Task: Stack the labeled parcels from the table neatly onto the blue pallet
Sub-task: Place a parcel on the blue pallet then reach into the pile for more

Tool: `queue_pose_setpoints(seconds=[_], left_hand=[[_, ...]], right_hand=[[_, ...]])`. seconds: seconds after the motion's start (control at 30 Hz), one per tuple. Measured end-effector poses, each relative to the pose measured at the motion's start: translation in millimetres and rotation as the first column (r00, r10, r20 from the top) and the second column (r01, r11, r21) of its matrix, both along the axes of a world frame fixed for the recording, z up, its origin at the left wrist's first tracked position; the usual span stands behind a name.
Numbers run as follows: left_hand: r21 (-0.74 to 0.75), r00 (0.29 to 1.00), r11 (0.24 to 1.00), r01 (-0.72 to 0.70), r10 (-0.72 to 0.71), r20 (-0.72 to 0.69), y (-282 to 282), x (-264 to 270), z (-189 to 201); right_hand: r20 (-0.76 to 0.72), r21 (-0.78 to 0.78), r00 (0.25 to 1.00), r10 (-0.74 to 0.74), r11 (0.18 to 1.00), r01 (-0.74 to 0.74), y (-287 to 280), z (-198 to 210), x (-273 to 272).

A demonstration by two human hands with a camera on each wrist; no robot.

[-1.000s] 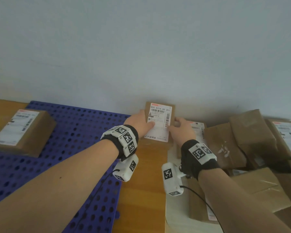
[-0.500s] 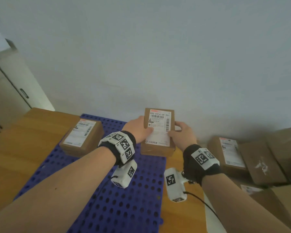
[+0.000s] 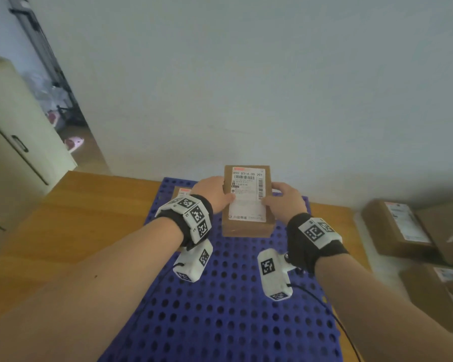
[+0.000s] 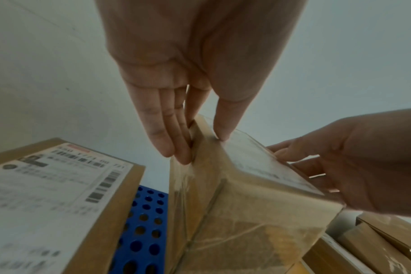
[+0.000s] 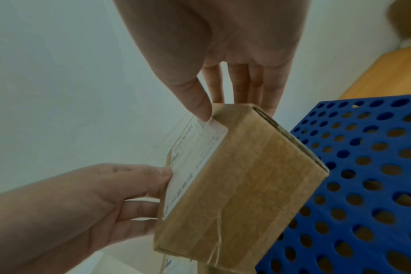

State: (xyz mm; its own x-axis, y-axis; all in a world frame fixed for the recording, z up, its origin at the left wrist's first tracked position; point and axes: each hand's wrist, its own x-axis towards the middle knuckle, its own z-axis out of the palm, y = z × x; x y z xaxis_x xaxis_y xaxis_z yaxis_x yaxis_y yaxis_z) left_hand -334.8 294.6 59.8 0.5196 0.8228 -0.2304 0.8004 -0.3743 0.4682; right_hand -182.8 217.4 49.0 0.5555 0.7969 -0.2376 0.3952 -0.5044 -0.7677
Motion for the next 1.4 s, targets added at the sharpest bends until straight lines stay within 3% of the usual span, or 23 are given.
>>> queue_pose_setpoints(seconds=[0.4, 0.77, 0.87, 1.07, 1.4], left_hand=[[-0.075, 0.983, 0.995, 0.073, -0.085, -0.161, 19, -16, -55], [0.069, 0.999, 0.997, -0.044, 0.045, -0.025, 17, -16, -65], [0.128, 0.985, 0.984, -0.122, 0.136, -0.110, 24, -23, -66], [-0.151, 0.945, 0.950, -0.275, 0.238, -0.222, 34, -36, -79], [-0.184, 0.959, 0.959, -0.214, 0.170, -0.228, 34, -40, -71]], right_hand=[[-0.023, -0.190, 1.000, 0.018, 0.981, -0.022, 6, -41, -24], [-0.074, -0.314, 0.994, 0.082, 0.944, -0.101, 9, -60, -17], [-0.079, -0.351, 0.987, 0.141, 0.923, -0.160, 12, -57, -21], [-0.011, -0.406, 0.982, 0.190, 0.896, -0.178, 16, -64, -25], [-0.003, -0.436, 0.978, 0.206, 0.880, -0.187, 27, -71, -27]])
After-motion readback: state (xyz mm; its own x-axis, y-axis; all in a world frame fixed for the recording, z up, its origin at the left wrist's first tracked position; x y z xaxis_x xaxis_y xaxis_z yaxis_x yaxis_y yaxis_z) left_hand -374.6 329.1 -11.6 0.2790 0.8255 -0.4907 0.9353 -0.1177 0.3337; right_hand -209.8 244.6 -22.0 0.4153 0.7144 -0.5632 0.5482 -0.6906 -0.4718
